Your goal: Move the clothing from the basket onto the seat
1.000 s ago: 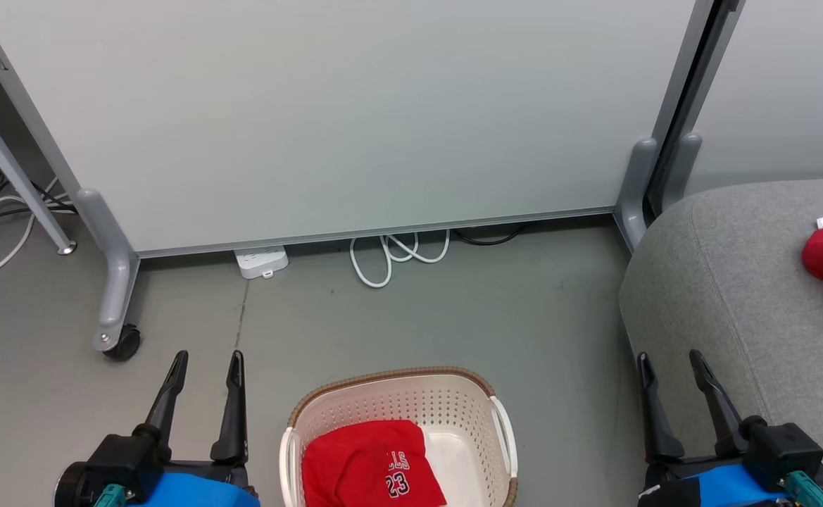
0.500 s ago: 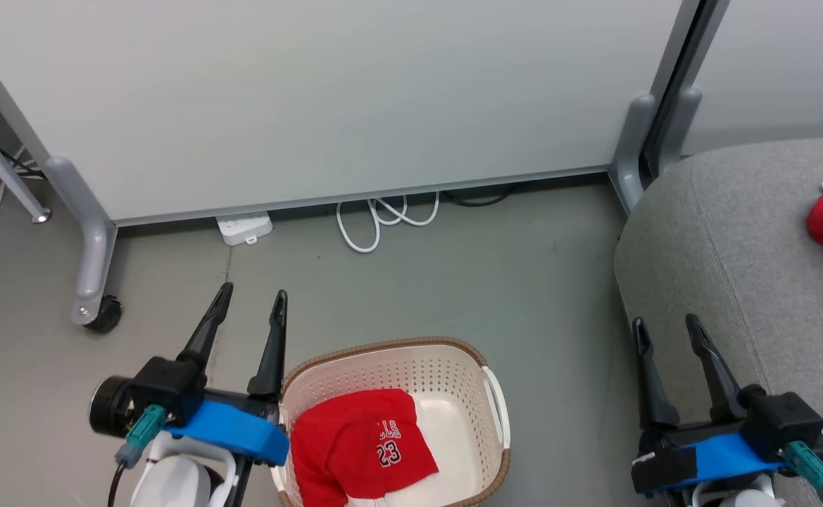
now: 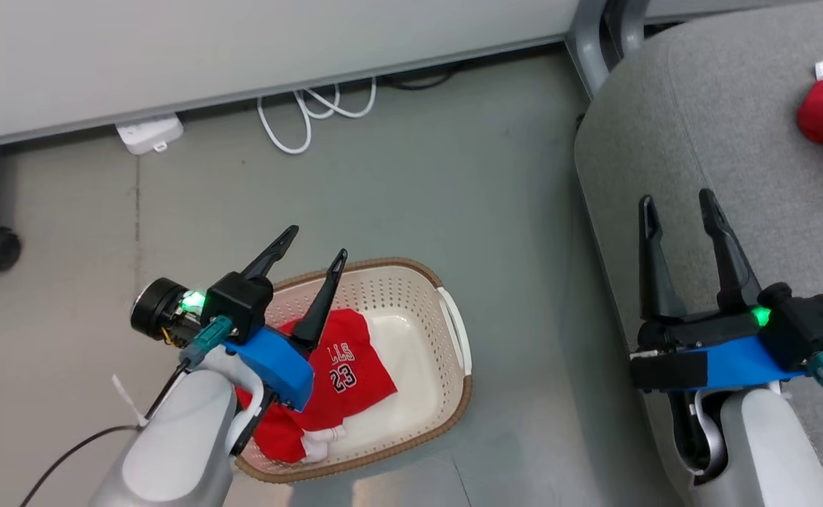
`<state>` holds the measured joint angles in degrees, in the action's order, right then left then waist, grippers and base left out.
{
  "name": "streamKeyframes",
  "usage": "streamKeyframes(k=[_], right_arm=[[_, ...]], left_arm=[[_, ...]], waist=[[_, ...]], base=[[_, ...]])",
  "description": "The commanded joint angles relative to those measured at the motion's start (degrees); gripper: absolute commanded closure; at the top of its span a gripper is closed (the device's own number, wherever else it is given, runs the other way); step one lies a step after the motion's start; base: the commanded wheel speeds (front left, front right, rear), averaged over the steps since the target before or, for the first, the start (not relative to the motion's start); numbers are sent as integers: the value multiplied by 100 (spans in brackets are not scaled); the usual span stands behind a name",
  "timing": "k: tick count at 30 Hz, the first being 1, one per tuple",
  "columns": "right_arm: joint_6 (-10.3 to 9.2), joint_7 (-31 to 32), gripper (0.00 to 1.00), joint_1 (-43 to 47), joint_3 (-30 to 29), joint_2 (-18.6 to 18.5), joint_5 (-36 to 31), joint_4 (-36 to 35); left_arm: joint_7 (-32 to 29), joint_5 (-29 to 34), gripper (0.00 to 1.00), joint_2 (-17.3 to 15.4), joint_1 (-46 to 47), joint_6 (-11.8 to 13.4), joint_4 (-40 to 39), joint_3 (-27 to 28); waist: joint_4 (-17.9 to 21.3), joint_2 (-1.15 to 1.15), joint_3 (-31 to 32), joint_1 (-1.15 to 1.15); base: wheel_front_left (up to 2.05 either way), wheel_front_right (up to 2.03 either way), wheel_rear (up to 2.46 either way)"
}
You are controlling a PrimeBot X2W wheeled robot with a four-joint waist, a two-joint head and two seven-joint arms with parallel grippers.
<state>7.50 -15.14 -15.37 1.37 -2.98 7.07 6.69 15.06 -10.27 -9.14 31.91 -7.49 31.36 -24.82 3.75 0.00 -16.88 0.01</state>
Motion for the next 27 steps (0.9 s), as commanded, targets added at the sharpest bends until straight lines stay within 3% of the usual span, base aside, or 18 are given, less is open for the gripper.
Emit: streamKeyframes(k=[1, 16, 27], right_arm=[[-2, 0, 0, -157, -12, 12, -15, -54], [-2, 0, 0, -1012, 96, 15, 115, -366], [-2, 0, 0, -1448, 100, 15, 113, -584]], left_arm=[[18, -26, 0, -102, 172, 6, 147, -159], [17, -439, 0, -636, 1832, 5, 2067, -2537], [18, -678, 0, -662, 2641, 4, 3067, -4047]], waist=[[237, 0, -400, -1], [609, 0, -1799, -1], [725, 0, -2702, -1]], base=[[0, 0, 0], [0, 0, 0], [0, 0, 0]])
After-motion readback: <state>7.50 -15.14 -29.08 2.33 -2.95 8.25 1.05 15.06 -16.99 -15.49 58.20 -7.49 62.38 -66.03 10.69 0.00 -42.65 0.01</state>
